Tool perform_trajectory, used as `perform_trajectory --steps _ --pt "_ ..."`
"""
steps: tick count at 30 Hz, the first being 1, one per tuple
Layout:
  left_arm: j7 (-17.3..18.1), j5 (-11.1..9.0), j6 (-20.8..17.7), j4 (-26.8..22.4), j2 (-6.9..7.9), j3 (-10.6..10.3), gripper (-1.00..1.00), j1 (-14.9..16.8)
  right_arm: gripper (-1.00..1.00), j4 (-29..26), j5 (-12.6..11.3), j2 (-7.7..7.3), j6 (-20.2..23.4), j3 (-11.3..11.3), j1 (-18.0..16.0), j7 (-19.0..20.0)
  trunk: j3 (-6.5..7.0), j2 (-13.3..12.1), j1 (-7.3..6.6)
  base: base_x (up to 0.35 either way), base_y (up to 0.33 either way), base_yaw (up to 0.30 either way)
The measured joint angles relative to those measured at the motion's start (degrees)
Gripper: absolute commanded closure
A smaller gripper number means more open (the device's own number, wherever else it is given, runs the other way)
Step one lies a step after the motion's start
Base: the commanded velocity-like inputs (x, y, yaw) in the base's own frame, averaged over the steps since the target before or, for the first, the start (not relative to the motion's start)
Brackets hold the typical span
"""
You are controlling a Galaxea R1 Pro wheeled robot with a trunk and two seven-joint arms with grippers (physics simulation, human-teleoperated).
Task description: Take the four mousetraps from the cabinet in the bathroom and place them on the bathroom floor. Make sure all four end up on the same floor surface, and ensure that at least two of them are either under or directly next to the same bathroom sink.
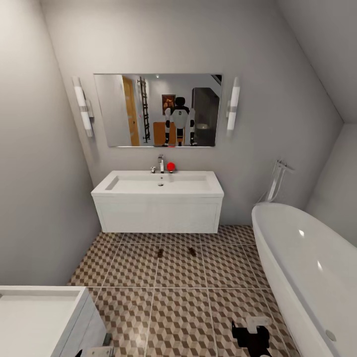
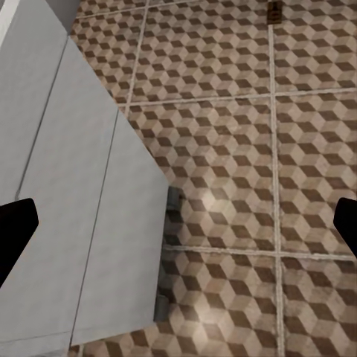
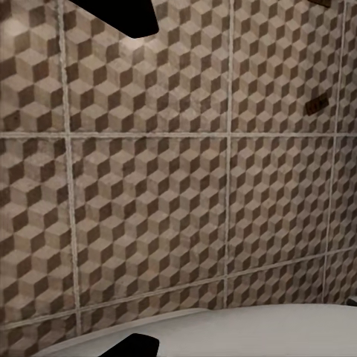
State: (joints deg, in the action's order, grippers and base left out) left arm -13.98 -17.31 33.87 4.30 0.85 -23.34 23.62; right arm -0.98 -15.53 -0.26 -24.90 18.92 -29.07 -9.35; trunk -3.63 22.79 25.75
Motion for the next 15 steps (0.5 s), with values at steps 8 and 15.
perform_trajectory --steps 8,15 --pt "0.0 -0.1 -0.1 0.0 -0.18 0.0 -1.00 -0.1 -1.00 0.0 0.0 0.00 0.0 0.0 0.0 -0.2 0.00 0.0 0.00 0.000 0.000 0.000" --pt "0.1 -0.1 -0.1 0.0 -0.26 0.0 -1.00 -0.3 -1.00 0.0 0.0 0.00 0.0 0.0 0.0 -0.2 0.00 0.0 0.01 -0.043 0.000 0.000"
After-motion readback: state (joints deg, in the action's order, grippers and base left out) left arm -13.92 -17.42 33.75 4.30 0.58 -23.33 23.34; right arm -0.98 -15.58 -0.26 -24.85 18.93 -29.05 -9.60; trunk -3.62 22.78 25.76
